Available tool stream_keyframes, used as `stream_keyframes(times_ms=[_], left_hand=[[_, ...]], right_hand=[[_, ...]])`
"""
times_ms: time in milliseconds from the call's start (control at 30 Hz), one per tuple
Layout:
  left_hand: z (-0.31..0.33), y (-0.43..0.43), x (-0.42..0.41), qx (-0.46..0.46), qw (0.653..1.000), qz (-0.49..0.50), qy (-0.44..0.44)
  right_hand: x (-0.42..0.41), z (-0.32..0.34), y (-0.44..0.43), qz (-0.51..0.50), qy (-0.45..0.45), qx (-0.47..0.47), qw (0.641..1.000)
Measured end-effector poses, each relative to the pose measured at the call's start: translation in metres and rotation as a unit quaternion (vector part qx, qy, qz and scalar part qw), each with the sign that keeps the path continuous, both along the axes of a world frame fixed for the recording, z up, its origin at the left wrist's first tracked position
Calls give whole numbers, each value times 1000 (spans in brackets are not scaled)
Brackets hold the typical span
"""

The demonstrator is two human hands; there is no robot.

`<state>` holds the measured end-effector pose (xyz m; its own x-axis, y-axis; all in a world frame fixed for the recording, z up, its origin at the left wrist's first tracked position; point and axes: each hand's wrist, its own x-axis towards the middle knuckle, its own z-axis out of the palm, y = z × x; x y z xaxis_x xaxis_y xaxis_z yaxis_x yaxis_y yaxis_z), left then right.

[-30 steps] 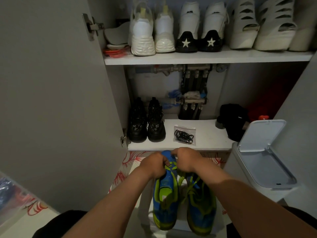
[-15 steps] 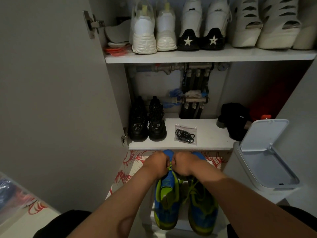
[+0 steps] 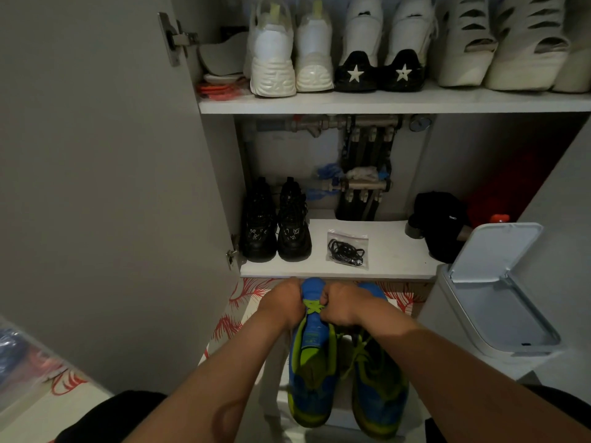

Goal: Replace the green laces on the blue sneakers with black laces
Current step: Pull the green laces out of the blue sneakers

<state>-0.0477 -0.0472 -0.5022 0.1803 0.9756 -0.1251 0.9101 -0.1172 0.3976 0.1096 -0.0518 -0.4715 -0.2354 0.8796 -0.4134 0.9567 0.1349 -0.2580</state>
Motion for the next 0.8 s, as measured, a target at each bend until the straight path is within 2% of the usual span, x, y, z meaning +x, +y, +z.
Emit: stream_keyframes(times_ms=[167,267,367,567,667,733,800], left_hand=[[7,-1,0,4,997,-70,16],[9,-2,0,34,993,-98,55],[10,-2,2,64,989,-106,85],[10,6,5,49,986,-124,104],[11,9,2,56,981,-123,141],[10,9,-2,43,991,-72,107],[9,9,-4,-11,1000,0,-8]], right_hand=[[-3,-2,0,-1,-5,9,1000],[-3,-2,0,-2,-4,12,1000],[-3,-2,-1,-3,1,16,1000],[-2,-4,-3,-3,11,13,1000],[-1,-4,-3,-9,20,8,1000],[-1,-6,-3,-10,31,13,999],[-1,-9,-3,-11,44,22,999]])
